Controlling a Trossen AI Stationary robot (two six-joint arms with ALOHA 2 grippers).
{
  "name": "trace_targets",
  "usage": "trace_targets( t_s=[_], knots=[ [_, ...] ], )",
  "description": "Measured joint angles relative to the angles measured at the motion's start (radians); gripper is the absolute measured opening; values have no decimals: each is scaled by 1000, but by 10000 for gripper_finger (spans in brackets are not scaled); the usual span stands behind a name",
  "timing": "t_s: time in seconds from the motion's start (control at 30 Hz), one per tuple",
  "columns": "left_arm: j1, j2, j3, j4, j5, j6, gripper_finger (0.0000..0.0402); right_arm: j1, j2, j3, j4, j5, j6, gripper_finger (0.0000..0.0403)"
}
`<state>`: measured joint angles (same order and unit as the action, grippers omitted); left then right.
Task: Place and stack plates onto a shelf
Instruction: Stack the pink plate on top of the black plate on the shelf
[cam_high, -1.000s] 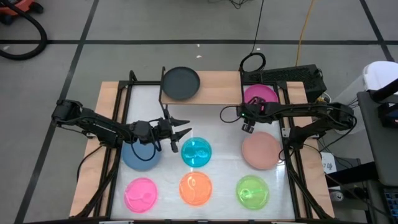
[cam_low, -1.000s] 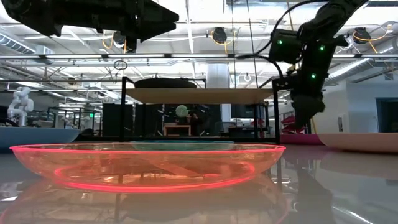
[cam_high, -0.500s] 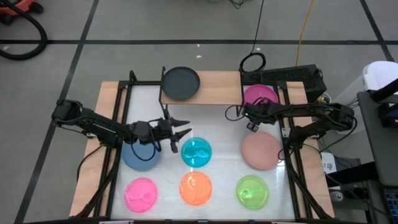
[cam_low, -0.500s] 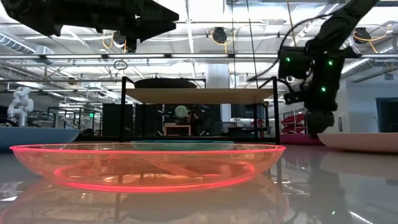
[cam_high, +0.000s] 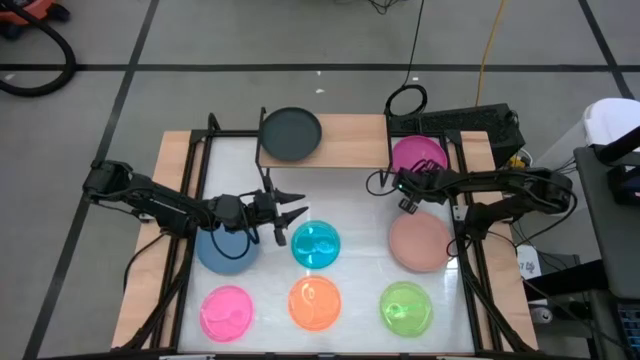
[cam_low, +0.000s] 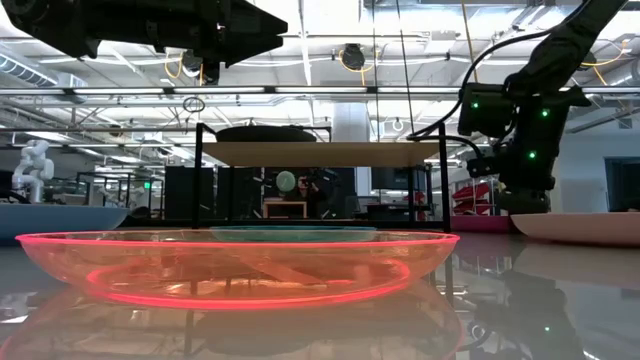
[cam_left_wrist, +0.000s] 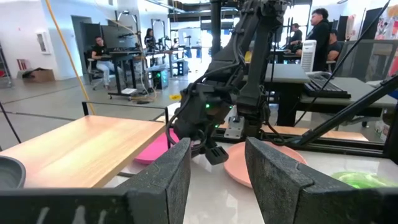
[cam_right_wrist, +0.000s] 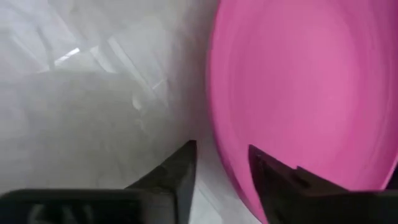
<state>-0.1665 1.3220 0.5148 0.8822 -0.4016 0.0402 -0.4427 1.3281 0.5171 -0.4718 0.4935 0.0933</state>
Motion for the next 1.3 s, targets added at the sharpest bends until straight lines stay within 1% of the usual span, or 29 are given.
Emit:
trace_targets(
  t_s=[0.17, 0.23, 0.4, 0.57, 0.63, 0.73, 0.83, 0.93, 0.97, 1.07, 1.13, 1.23, 1.3],
  knots=[
    [0, 0, 0, 0, 0, -1, 159, 0, -1, 0, 1, -5, 0, 34],
    [0, 0, 0, 0, 0, -1, 159, 1, -10, -1, 4, -3, 5, 13],
    [0, 0, 0, 0, 0, -11, 159, 20, -87, -1, -16, 8, 51, 7],
    [0, 0, 0, 1, 0, -14, 159, 34, -210, 27, -69, 42, 108, 2],
    [0, 0, 0, 1, -14, -15, 159, 41, -265, 46, -79, 71, 117, 2],
    [0, 0, 0, 1, -69, -21, 159, 54, -331, 90, -71, 138, 114, 1],
    [0, 0, 0, 1, -78, -20, 159, 65, -371, 140, -67, 207, 84, 1],
    [-5, -23, 0, -4, -87, 18, 159, 73, -381, 198, -11, 217, 17, 1],
    [-10, -42, 0, -6, -124, 48, 159, 78, -381, 220, 13, 216, -8, 1],
    [-57, -131, 0, -32, -290, 134, 159, 104, -357, 285, 102, 215, -107, 1],
    [-104, -195, 0, -56, -349, 181, 159, 125, -330, 330, 166, 218, -187, 1],
    [-174, -262, 0, -135, -382, 206, 159, 162, -272, 404, 287, 213, -288, 1],
    [-212, -293, 0, -175, -403, 225, 159, 187, -224, 442, 365, 205, -296, 0]
  ],
)
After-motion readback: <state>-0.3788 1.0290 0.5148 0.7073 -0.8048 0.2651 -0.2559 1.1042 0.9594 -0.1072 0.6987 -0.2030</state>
